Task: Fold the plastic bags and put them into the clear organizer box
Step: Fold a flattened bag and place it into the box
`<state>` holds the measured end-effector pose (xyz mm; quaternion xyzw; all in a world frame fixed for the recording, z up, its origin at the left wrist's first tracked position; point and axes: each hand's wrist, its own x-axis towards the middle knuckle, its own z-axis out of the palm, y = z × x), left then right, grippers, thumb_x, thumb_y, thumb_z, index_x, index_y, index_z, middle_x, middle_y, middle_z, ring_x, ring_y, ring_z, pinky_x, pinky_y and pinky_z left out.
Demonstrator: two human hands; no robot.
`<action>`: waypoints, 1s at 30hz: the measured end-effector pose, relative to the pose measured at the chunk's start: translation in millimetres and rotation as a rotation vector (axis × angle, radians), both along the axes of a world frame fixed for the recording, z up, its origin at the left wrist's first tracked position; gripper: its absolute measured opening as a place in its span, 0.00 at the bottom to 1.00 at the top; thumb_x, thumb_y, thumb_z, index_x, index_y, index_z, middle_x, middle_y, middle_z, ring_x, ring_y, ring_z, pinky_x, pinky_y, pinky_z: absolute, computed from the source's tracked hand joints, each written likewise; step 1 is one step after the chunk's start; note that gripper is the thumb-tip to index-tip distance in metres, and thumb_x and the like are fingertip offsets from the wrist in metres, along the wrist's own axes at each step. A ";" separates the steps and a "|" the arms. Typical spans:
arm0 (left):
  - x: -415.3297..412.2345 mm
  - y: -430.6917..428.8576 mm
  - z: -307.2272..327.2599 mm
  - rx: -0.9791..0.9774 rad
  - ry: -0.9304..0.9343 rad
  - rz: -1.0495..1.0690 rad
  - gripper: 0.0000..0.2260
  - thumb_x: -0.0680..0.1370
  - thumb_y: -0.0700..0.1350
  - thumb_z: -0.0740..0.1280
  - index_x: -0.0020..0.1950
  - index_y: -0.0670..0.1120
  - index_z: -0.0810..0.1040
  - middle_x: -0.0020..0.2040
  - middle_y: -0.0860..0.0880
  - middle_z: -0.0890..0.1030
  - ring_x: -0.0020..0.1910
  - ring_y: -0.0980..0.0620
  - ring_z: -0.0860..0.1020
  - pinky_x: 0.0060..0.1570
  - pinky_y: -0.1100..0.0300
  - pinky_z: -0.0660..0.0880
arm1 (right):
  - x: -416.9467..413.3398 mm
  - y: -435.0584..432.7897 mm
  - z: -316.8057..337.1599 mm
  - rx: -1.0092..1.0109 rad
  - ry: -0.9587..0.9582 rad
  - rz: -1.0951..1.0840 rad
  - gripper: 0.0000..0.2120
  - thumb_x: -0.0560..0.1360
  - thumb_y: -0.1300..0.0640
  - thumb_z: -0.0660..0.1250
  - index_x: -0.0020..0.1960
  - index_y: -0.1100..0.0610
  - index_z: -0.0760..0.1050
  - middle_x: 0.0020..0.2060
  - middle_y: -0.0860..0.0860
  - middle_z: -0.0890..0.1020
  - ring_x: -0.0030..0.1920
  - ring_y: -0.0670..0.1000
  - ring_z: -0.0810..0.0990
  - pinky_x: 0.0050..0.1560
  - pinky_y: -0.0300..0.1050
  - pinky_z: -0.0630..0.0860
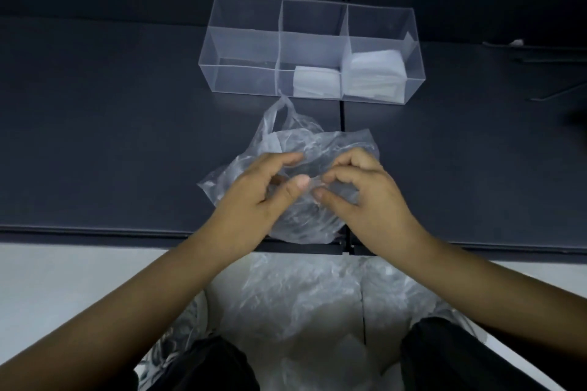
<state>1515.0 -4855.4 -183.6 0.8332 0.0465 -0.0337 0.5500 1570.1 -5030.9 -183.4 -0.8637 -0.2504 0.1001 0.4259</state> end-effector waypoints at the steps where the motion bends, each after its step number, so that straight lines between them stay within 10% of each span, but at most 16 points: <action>1: 2.1 0.8 2.8 -0.070 0.036 -0.015 0.21 0.74 0.57 0.64 0.65 0.52 0.75 0.57 0.58 0.78 0.53 0.62 0.77 0.51 0.71 0.72 | 1.9 0.2 3.3 0.055 0.078 0.026 0.04 0.72 0.57 0.73 0.46 0.56 0.81 0.45 0.48 0.75 0.47 0.45 0.75 0.50 0.36 0.71; 7: 9.1 -1.4 12.6 -0.456 0.167 0.255 0.03 0.74 0.45 0.70 0.42 0.47 0.80 0.31 0.51 0.77 0.30 0.58 0.74 0.34 0.68 0.73 | 2.6 -7.8 28.2 0.314 -0.003 -0.187 0.11 0.74 0.52 0.70 0.52 0.51 0.71 0.53 0.50 0.71 0.57 0.46 0.74 0.62 0.41 0.72; 12: 10.9 5.2 22.7 -0.877 0.198 0.345 0.09 0.71 0.46 0.69 0.47 0.43 0.79 0.40 0.47 0.83 0.39 0.52 0.82 0.40 0.61 0.79 | -17.3 -12.8 27.3 0.123 0.070 -0.086 0.25 0.67 0.40 0.74 0.59 0.49 0.74 0.56 0.45 0.69 0.61 0.41 0.70 0.62 0.28 0.63; 16: 9.5 4.2 28.6 -1.005 0.182 0.324 0.04 0.69 0.44 0.71 0.39 0.45 0.82 0.38 0.49 0.84 0.39 0.55 0.83 0.40 0.63 0.79 | -6.7 -8.7 30.2 0.178 0.148 -0.110 0.06 0.67 0.50 0.73 0.43 0.47 0.79 0.52 0.44 0.74 0.59 0.41 0.73 0.61 0.30 0.63; 22: 4.9 32.2 30.3 -0.445 -0.036 0.436 0.14 0.66 0.56 0.73 0.29 0.49 0.75 0.27 0.49 0.75 0.27 0.55 0.72 0.31 0.65 0.73 | 24.5 -21.1 48.9 0.458 0.357 -0.117 0.07 0.70 0.54 0.68 0.39 0.56 0.73 0.36 0.47 0.81 0.39 0.44 0.79 0.45 0.35 0.76; 26: -1.8 39.1 34.2 -0.085 -0.164 0.394 0.22 0.71 0.58 0.69 0.27 0.46 0.66 0.21 0.54 0.67 0.22 0.59 0.63 0.26 0.71 0.64 | 32.8 -24.4 61.0 0.465 0.350 -0.106 0.08 0.71 0.52 0.69 0.37 0.52 0.72 0.21 0.47 0.70 0.21 0.44 0.65 0.22 0.34 0.64; 30: -5.0 46.7 41.6 0.037 -0.156 0.472 0.25 0.72 0.61 0.66 0.27 0.48 0.57 0.22 0.56 0.57 0.23 0.59 0.58 0.23 0.72 0.58 | 51.5 -35.6 77.0 0.140 0.546 0.053 0.14 0.63 0.46 0.75 0.45 0.49 0.80 0.25 0.55 0.72 0.25 0.46 0.67 0.24 0.33 0.64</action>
